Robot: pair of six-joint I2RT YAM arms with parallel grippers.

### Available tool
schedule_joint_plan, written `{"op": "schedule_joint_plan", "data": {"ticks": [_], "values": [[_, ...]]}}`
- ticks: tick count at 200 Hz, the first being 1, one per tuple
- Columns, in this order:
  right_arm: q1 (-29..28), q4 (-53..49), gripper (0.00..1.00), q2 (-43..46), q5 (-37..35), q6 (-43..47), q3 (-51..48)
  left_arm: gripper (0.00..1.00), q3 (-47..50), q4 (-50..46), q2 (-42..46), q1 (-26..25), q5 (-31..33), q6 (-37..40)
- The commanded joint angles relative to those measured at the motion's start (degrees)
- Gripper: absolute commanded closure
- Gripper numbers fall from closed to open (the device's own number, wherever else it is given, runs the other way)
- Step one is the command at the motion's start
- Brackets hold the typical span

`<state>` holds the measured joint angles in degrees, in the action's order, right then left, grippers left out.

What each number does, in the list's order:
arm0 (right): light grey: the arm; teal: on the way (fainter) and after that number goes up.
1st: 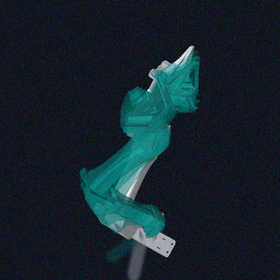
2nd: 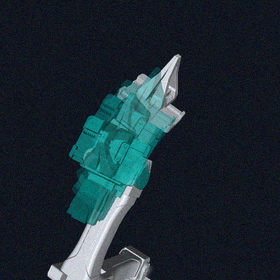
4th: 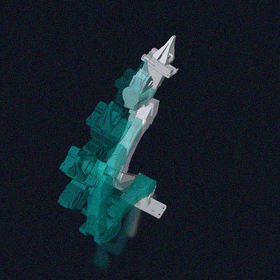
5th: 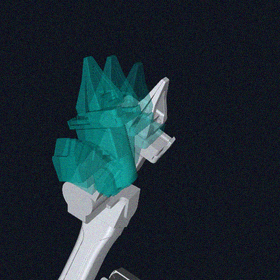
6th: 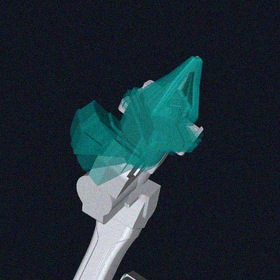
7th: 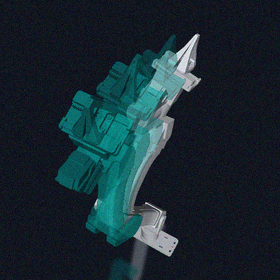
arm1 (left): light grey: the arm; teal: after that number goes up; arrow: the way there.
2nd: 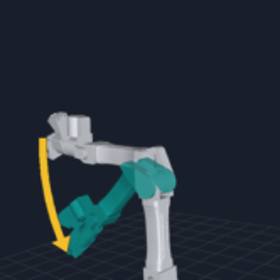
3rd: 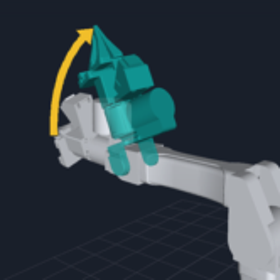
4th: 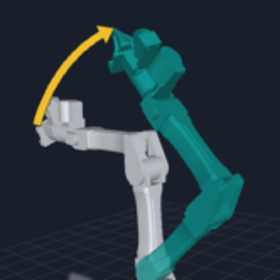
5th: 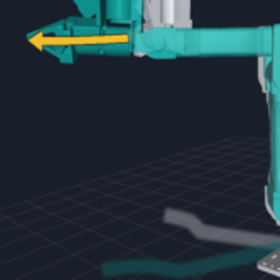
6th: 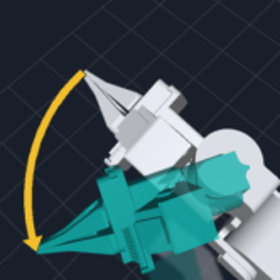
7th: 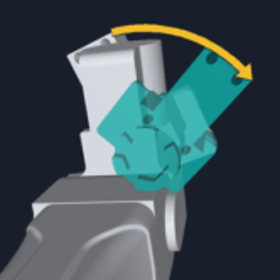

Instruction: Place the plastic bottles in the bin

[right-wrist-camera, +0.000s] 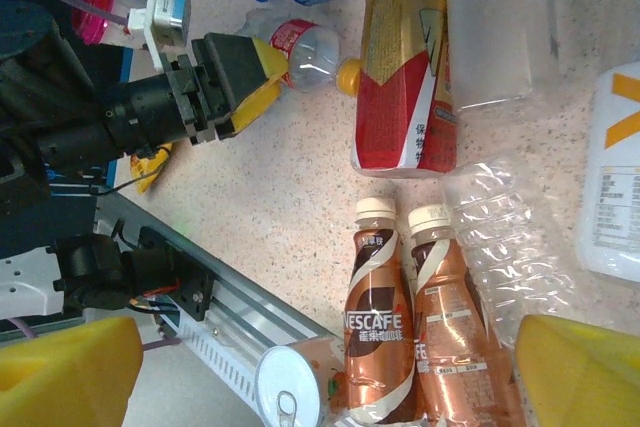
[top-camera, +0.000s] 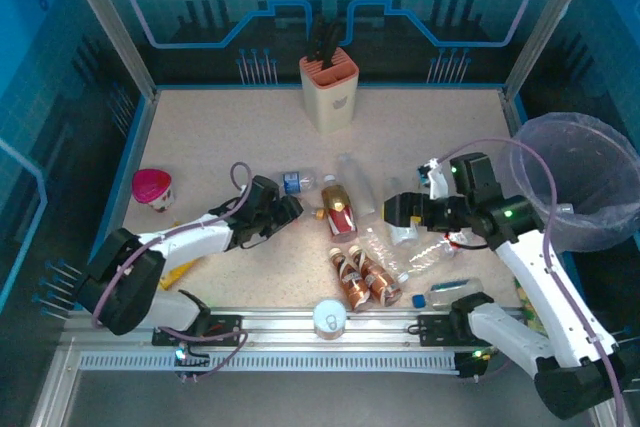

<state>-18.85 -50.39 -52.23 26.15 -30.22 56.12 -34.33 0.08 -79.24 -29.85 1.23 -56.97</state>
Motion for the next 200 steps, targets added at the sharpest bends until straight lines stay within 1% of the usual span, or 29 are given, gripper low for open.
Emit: {"op": "schedule_joint_plan", "data": {"ticks": [1,22,42,51,54,57,68,72,80,84,99,117,146,156,168,187,200], "values": [[-3.5,5.7,0.03,-1.4,-2.0,-2.6,-1.2,0.40,-0.1,-8.2,2.0,0.2,1.3,1.2],[-5.8,10.0,0.04,-3.5,-2.3,-3.5,-2.3,0.43,-0.7,-11.9,6.6,0.2,1.7,2.5],[-6.4,13.4,0.04,-5.7,-1.7,-4.5,-2.7,0.50,-1.2,-15.0,10.0,0.3,2.7,3.3],[-6.6,13.8,0.04,-6.7,-1.7,-4.4,-2.5,0.50,-1.3,-15.9,11.0,0.4,3.2,3.3],[-6.7,13.9,0.04,-6.9,-1.8,-4.4,-2.2,0.48,-1.3,-16.3,11.2,0.3,3.6,3.0],[-6.7,14.0,0.04,-7.1,-1.9,-4.4,-2.1,0.44,-1.2,-16.6,11.5,0.4,3.9,2.6],[-6.8,14.0,0.04,-7.7,-2.0,-4.3,-1.7,0.19,-0.9,-16.7,11.9,0.8,4.6,0.2],[-6.8,14.0,0.04,-7.7,-2.2,-4.2,-1.5,0.12,-0.7,-16.4,11.9,1.1,4.7,-0.7],[-6.8,13.7,0.04,-7.9,-2.6,-4.2,-1.2,0.02,-0.4,-15.4,11.6,1.5,5.0,-2.5],[-6.8,13.6,0.04,-8.0,-2.8,-4.2,-1.0,0.01,-0.3,-14.8,11.4,1.6,5.1,-3.3],[-6.8,12.1,0.04,-7.7,-3.8,-3.7,-0.5,0.01,0.5,-12.6,10.0,2.6,5.1,-6.9],[-6.8,10.2,0.04,-6.7,-5.3,-3.1,-0.1,0.01,1.7,-7.7,7.9,3.2,4.5,-10.2],[-6.7,7.4,0.04,-4.5,-7.6,-2.5,0.1,0.01,1.7,-3.3,2.6,4.0,3.4,-12.4],[-6.7,6.9,0.04,-3.8,-8.1,-2.4,0.1,0.02,1.5,-2.0,0.6,4.2,3.2,-12.8],[-6.6,6.6,0.04,-3.4,-8.3,-2.4,0.0,0.07,1.5,-0.5,-1.6,4.1,2.9,-12.8],[-6.6,6.1,0.04,-3.0,-8.7,-2.5,-0.2,0.23,1.8,0.1,-3.4,4.3,2.8,-13.0],[-6.6,6.2,0.04,-2.7,-8.4,-2.6,-0.7,0.30,2.2,0.0,-3.2,4.3,3.1,-13.1]]}}
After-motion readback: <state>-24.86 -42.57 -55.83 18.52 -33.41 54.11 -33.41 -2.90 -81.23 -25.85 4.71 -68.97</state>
